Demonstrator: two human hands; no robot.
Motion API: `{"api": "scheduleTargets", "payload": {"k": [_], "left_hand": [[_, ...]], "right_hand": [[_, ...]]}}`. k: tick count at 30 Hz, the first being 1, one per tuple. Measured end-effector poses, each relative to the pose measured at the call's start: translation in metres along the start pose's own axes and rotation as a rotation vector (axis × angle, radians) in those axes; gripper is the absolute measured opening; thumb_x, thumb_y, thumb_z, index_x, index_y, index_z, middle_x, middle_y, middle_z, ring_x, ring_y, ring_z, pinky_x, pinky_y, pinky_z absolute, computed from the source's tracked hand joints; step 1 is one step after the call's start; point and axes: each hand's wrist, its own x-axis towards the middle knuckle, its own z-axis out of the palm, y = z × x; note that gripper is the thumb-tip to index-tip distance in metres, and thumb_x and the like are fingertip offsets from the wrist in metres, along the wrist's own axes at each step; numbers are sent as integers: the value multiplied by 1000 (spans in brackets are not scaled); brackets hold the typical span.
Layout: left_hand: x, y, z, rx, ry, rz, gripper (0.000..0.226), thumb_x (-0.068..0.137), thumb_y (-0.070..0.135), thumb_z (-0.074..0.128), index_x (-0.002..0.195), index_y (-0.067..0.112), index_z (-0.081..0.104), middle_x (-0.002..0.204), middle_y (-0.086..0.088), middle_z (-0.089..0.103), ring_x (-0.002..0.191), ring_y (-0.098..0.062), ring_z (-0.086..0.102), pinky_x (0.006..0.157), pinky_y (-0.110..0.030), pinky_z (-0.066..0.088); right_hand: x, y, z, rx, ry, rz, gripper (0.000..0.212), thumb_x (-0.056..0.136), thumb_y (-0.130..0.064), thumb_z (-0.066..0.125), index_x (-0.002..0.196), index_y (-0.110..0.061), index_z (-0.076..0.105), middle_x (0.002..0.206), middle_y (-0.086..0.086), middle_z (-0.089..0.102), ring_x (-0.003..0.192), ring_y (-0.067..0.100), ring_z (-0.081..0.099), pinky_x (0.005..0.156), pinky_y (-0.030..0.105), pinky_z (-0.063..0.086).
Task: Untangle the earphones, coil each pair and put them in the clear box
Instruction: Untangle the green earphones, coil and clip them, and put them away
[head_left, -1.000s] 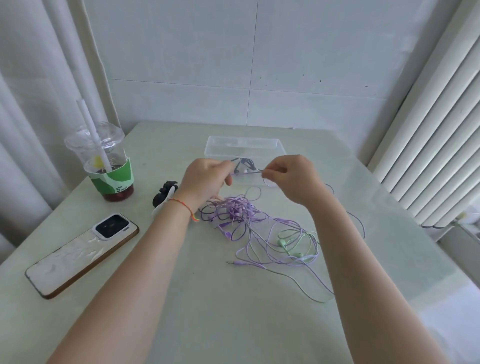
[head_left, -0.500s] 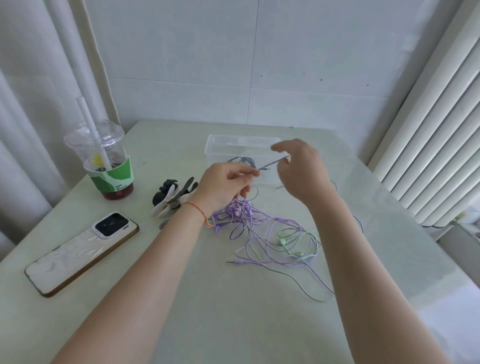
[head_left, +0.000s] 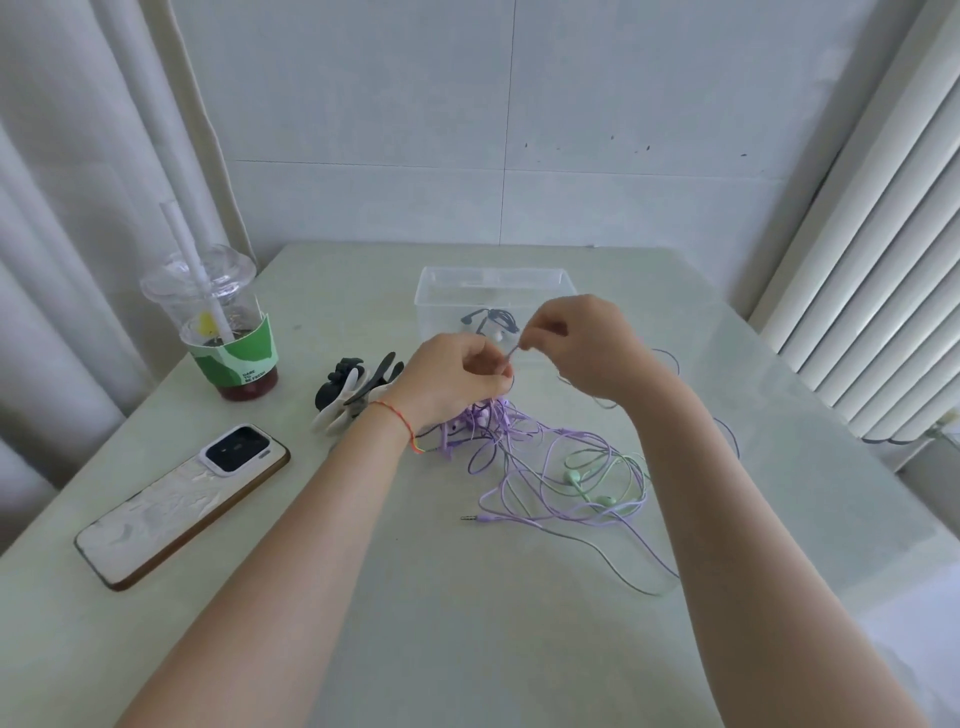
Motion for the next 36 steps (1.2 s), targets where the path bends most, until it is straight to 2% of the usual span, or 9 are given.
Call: {"api": "scheduleTargets", "payload": {"k": [4, 9, 15, 18, 21, 26, 29, 33, 36], "left_hand": [[2, -5, -3, 26, 15, -7, 16, 80, 11, 75, 79, 27, 73, 79, 3, 74, 75, -8, 68, 86, -31, 55], [5, -12, -7, 143, 84, 10, 3, 83, 22, 75, 86, 22, 76, 72, 9, 70, 61, 5, 56, 67, -15, 45], [7, -14, -12, 103, 125, 1, 6, 84, 27, 75, 90, 28, 77, 79, 15, 73, 68, 6, 62, 71, -12, 47], [6, -12, -7, 140, 103, 5, 5, 85, 28, 75, 89, 29, 76, 81, 10, 73, 70, 3, 63, 66, -4, 43], [5, -8, -6, 93, 104, 18, 5, 84, 28, 76, 88, 29, 76, 78, 13, 72, 65, 5, 62, 65, -5, 43], [5, -2, -8, -91, 135, 30, 18, 77, 20, 82, 83, 21, 65, 75, 7, 68, 66, -4, 62, 73, -23, 51], [5, -3, -12, -165, 143, 34, 17, 79, 16, 81, 76, 19, 64, 71, 4, 66, 63, -10, 58, 74, -32, 49], [7, -4, -13, -151, 234, 30, 15, 83, 14, 76, 77, 16, 62, 72, -3, 65, 60, -16, 57, 69, -32, 49], [5, 5, -13, -386, 281, 56, 14, 92, 8, 64, 84, 12, 53, 74, -9, 68, 65, -19, 63, 64, -27, 51]], "right_hand": [[1, -1, -4, 229, 180, 18, 16, 95, -15, 52, 87, -12, 65, 73, -2, 62, 42, 9, 59, 54, 27, 46], [4, 5, -4, 257, 330, 75, 16, 95, -15, 50, 88, -10, 63, 93, 1, 65, 41, 12, 61, 45, 27, 45], [2, 21, -10, -254, 139, 263, 21, 82, -5, 48, 68, -10, 63, 71, 10, 60, 70, 36, 57, 55, 28, 45], [1, 7, -7, -121, 263, 76, 26, 89, -11, 51, 96, -19, 75, 101, 3, 70, 94, 27, 62, 78, 30, 50], [-1, -1, 3, -85, 98, -86, 28, 92, -13, 53, 113, -20, 70, 114, -2, 67, 106, 18, 58, 85, 20, 37], [-2, 2, 14, -17, -158, -14, 29, 92, -5, 43, 102, -20, 66, 87, -4, 67, 87, 16, 58, 68, 24, 41], [1, 3, 10, 1, -189, -2, 29, 96, -6, 38, 98, -17, 65, 75, -13, 51, 70, 4, 47, 57, 11, 34], [0, 4, 10, -31, -215, 24, 19, 98, -18, 46, 102, -13, 64, 80, -9, 51, 78, 13, 47, 58, 13, 32], [1, 8, 11, -105, -223, 51, 19, 97, -13, 46, 101, -10, 65, 86, -3, 53, 85, 18, 47, 61, 26, 33]]}}
